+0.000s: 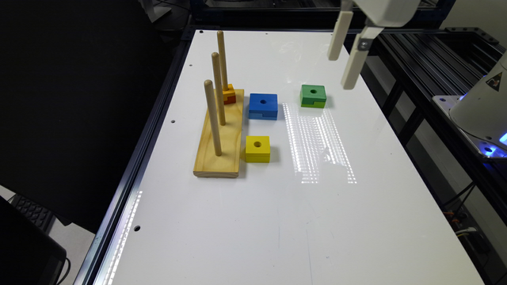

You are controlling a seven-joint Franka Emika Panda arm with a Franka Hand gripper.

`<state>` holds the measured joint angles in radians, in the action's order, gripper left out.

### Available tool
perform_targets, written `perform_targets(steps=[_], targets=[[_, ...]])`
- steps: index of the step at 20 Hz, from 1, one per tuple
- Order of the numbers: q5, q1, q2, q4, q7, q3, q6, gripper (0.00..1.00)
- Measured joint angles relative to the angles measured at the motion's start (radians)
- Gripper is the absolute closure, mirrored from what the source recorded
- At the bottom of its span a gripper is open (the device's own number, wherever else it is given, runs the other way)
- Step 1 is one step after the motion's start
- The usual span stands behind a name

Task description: Pick up yellow block.

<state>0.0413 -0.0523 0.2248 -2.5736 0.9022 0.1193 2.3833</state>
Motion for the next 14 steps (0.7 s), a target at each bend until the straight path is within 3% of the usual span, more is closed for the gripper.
perform_targets(steps=[3, 8, 11, 14], targets=[[0.0000, 0.000, -0.020, 0.023, 0.003, 0.004, 0.000, 0.00], [0.0000, 0.000, -0.027, 0.033, 0.004, 0.007, 0.000, 0.00], [0.0001, 0.000, -0.030, 0.040, 0.010, 0.014, 0.000, 0.00], [0.0001, 0.000, -0.048, 0.064, 0.027, 0.030, 0.000, 0.00]])
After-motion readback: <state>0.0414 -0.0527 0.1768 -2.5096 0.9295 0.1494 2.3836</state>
